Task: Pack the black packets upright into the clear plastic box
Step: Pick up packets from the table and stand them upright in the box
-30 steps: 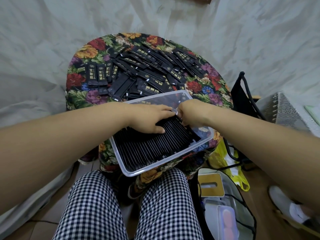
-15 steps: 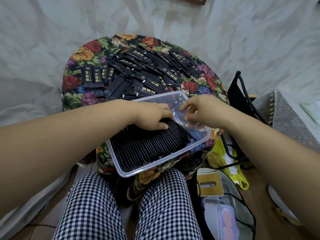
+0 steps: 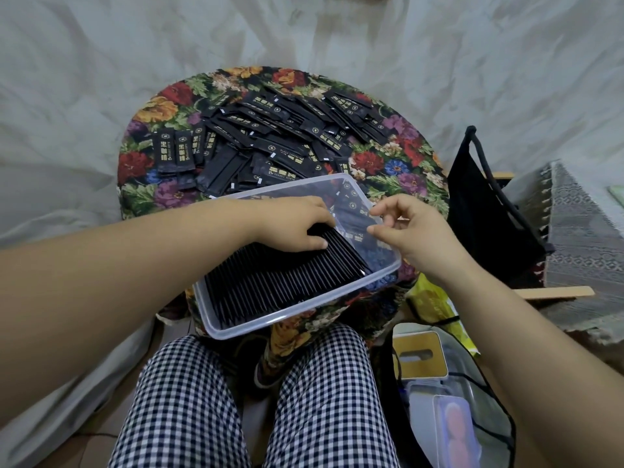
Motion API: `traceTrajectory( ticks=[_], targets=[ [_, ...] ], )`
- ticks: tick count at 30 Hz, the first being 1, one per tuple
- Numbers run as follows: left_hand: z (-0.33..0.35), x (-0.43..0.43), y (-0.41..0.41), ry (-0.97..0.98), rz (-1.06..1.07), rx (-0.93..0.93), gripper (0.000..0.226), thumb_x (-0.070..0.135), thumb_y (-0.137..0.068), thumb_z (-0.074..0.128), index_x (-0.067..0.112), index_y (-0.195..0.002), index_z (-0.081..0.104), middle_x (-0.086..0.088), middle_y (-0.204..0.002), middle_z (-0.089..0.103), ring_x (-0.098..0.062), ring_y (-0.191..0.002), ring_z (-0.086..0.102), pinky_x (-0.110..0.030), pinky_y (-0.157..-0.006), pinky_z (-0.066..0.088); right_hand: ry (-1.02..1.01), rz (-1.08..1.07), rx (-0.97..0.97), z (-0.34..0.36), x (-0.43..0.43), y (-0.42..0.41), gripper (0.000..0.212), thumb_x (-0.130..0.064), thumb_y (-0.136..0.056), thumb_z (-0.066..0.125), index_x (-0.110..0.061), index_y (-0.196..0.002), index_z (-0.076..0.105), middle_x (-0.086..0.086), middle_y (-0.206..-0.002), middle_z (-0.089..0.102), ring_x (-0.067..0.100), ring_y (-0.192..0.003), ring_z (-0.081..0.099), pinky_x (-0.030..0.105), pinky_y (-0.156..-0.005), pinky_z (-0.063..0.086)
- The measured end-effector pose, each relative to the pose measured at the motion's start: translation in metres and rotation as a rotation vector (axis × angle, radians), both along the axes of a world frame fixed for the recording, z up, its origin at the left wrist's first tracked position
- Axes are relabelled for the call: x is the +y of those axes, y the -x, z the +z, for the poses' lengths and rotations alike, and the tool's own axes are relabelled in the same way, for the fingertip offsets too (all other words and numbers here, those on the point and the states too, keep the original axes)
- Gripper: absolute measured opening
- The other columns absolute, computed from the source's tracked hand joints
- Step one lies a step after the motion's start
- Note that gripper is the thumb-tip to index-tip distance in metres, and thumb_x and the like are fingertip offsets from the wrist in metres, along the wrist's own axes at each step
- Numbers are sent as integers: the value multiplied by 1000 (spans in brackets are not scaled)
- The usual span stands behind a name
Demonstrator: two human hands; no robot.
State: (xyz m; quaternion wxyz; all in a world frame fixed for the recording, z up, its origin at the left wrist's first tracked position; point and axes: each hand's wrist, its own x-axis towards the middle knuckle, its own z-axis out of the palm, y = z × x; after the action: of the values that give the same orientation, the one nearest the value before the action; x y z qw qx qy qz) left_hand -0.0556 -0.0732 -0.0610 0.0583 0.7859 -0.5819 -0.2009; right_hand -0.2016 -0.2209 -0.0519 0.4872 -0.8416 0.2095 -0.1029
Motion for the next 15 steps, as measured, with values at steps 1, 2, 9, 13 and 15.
traceTrajectory(
  ticks=[1,2,9,13,15],
  targets=[
    [0,-1,0,9,12,15,48,34,-95,50,18,-140,41,-2,-144,37,-17,-133,34,-22,-104,25,-18,-3,-15,-2,0,0,26,1,-84,67,-24,-83,59,-3,-69,44,18,-66,44,18,-63,44],
    [0,-1,0,15,27,28,48,33,-96,50,17,-140,41,-3,-145,38,-17,-134,34,-22,-105,24,-26,-8,-25,-4,0,0,27,1,-84,67,-25,-83,59,-3,-68,44,16,-64,43,19,-63,43],
    [1,-5,-1,-37,108,160,52,31,-100,42,21,-148,25,4,-155,24,-11,-142,21,-18,-107,16,-70,-62,-99,-11,3,1,25,0,-85,66,-24,-83,60,-4,-65,42,0,-50,37,10,-53,37],
    [2,-9,2,8,142,178,54,28,-99,44,21,-149,23,1,-156,22,-13,-142,21,-17,-106,16,-129,-91,-137,-15,6,0,24,2,-85,65,-21,-82,60,-3,-63,40,-1,-48,37,10,-53,36],
    [1,-10,3,32,173,154,54,28,-99,44,19,-148,24,-2,-155,25,-15,-140,24,-17,-105,18,-156,-98,-152,-16,7,1,23,2,-85,65,-20,-82,60,-3,-62,39,-1,-48,36,10,-53,35]
  ],
)
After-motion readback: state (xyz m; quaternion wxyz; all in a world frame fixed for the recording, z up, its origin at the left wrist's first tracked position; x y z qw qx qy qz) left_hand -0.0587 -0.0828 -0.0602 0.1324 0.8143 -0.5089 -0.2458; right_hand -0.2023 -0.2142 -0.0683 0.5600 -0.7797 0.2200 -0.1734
